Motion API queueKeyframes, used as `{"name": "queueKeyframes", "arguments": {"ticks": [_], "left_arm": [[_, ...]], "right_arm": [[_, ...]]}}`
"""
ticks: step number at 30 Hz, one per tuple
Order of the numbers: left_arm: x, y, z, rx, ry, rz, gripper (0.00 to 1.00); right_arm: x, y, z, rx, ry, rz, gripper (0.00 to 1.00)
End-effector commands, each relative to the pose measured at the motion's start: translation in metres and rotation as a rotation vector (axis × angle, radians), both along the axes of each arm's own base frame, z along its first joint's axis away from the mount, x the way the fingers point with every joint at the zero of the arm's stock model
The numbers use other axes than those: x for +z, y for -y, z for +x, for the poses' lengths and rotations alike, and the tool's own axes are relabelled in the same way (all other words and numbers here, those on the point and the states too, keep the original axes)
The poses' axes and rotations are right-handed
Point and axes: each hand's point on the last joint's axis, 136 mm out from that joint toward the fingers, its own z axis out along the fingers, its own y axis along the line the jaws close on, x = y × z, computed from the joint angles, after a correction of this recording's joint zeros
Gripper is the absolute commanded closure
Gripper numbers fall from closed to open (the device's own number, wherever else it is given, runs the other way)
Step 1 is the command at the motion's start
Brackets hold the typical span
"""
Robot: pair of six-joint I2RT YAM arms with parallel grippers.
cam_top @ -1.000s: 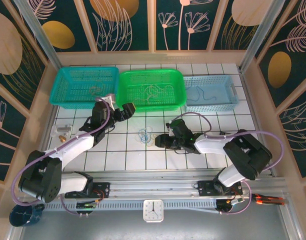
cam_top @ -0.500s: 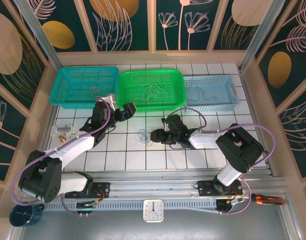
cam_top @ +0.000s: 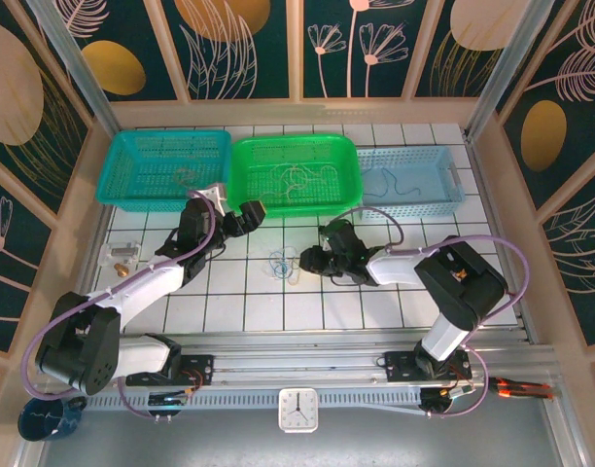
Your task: Untangle the cables
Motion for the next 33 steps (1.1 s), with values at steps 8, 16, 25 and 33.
{"name": "queueKeyframes", "arguments": {"ticks": [8,16,25,33], "left_arm": [[0.01,0.007,-0.001,-0.021,0.037,-0.02,0.01],[0.026,0.019,-0.006,-0.075,0.065,-0.057,0.01],[0.048,0.047,-0.018,-0.164,0.102,-0.126,0.01],[0.056,0.082,-0.038,-0.241,0.103,-0.23,0.04]], "right_arm": [[0.009,0.016,0.017,-0.068,0.046,0.017,1.0],[0.058,0.037,0.026,-0.136,0.157,0.054,1.0],[0.128,0.043,0.04,-0.167,0.306,0.138,1.0],[0.172,0.037,0.046,-0.166,0.384,0.229,1.0]]}}
